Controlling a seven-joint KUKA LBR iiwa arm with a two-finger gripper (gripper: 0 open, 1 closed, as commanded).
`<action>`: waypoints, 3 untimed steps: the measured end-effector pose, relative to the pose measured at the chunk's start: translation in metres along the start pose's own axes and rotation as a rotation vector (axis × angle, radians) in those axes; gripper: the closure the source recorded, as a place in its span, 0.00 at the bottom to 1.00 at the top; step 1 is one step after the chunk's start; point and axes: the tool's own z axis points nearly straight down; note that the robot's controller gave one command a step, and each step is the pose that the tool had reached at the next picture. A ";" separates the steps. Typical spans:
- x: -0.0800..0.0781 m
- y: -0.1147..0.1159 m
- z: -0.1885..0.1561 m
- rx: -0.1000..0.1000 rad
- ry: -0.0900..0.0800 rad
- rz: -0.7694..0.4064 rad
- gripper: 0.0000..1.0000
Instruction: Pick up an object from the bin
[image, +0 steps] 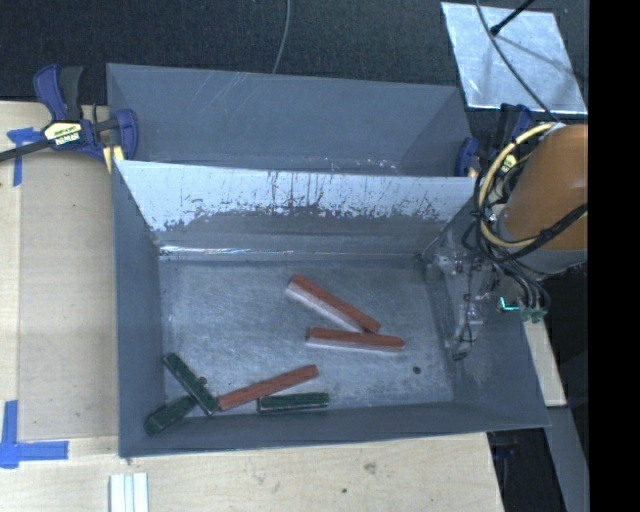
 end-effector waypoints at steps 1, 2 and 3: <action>0.000 0.000 -0.002 0.000 -0.003 -0.001 0.00; -0.005 -0.004 0.029 0.003 -0.013 -0.082 0.00; 0.015 0.037 0.041 0.002 -0.005 -0.193 0.00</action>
Offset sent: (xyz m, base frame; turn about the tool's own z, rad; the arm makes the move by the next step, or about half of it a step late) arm 0.0042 -0.0102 -0.0887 -0.2041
